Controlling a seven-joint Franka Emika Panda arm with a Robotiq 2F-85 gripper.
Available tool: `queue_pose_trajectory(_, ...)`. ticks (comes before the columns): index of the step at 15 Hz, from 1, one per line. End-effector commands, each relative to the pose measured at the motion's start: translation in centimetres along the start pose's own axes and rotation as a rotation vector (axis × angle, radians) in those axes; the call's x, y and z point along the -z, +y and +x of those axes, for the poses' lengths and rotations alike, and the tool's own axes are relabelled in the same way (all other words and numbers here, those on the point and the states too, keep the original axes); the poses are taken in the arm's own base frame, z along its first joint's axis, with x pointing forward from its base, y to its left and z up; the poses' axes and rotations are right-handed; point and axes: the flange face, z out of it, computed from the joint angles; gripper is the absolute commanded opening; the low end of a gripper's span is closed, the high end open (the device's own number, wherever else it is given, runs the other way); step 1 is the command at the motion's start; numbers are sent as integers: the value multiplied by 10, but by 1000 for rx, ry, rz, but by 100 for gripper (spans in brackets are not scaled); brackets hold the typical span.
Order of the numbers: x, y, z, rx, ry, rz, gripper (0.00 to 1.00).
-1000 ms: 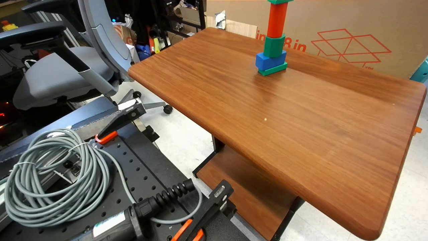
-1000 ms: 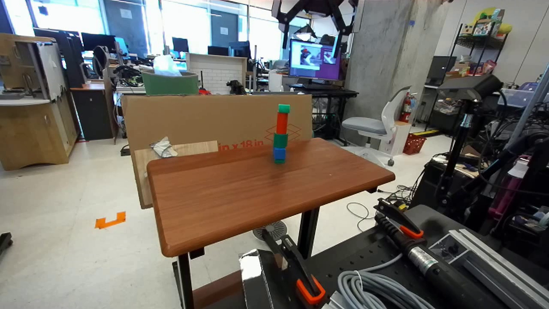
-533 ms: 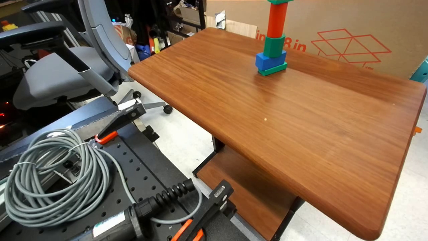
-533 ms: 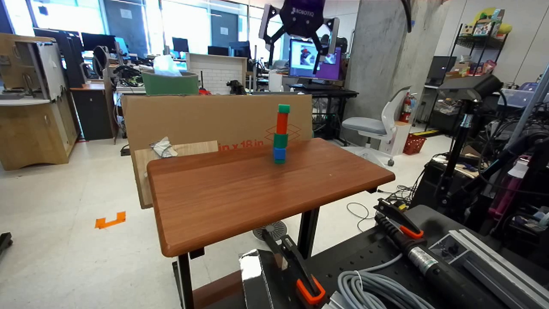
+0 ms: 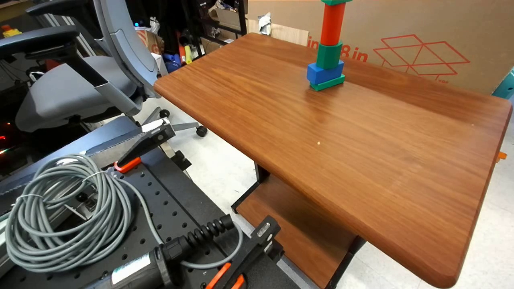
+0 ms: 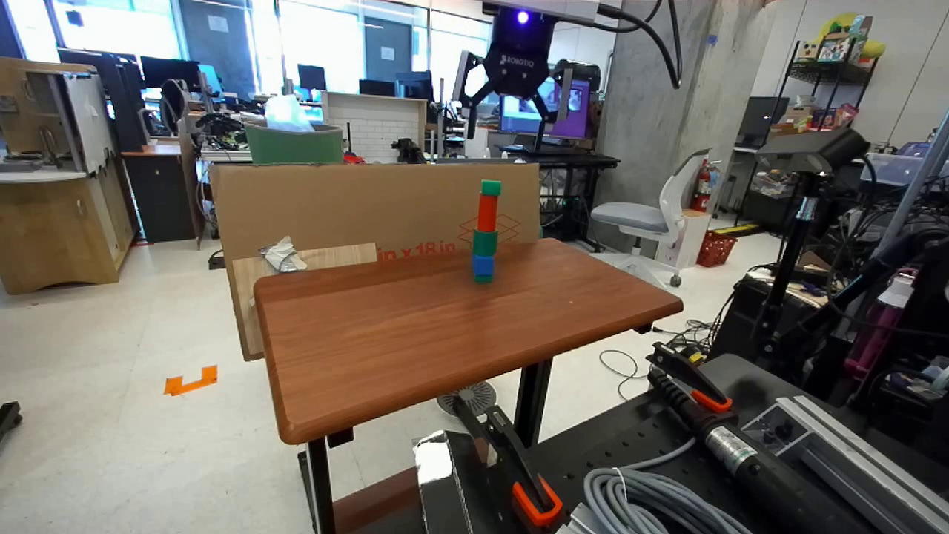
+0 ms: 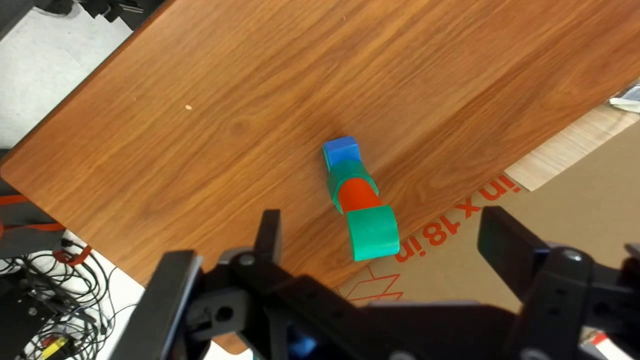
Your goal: Pick up the green object and put on the table
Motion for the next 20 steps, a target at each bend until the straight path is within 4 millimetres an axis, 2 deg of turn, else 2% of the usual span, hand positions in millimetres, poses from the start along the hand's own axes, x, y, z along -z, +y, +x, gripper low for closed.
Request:
queue_pose_trajectory(1, -11, -12, 20, 19, -2, -30, 100)
queue_pose_trajectory(9, -42, -35, 27, 80, -40, -100, 100)
queue_pose_trajectory(16, -43, -31, 40, 87, -52, -168, 100)
queue_pose_trajectory(20, -53, -34, 42, 105, -57, -176, 100)
